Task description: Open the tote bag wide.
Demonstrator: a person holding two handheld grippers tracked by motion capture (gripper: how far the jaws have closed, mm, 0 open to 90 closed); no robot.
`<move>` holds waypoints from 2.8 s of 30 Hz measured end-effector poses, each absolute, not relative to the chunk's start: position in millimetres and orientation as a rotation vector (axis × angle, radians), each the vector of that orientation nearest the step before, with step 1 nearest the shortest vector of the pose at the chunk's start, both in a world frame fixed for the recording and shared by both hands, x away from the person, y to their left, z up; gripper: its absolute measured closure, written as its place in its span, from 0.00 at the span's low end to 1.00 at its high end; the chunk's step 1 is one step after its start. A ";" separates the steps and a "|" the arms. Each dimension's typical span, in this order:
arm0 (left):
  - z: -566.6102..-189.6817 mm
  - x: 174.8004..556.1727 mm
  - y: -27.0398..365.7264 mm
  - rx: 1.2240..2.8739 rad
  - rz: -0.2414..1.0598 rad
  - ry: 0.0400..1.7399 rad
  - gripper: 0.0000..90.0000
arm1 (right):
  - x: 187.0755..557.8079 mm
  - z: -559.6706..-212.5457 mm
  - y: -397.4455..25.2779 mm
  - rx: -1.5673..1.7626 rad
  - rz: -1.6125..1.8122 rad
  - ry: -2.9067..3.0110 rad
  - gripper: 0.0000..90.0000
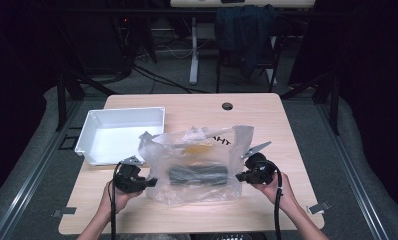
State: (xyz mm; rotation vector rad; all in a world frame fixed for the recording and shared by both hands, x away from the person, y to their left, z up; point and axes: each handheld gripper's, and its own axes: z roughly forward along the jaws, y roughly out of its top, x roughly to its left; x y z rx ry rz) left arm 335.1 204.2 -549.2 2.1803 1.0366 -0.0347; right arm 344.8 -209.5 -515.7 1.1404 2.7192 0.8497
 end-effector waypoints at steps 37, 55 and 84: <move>-510.8 313.5 203.5 2.080 0.299 0.934 0.84 | 341.6 -519.2 -210.4 1.168 0.795 2.766 0.89; -521.8 322.2 206.3 2.081 0.238 0.966 0.94 | 334.2 -475.2 -216.4 1.110 1.086 2.551 0.77; -477.7 302.6 206.4 1.965 0.383 0.960 0.52 | 336.7 -487.4 -220.8 1.128 1.094 2.571 1.00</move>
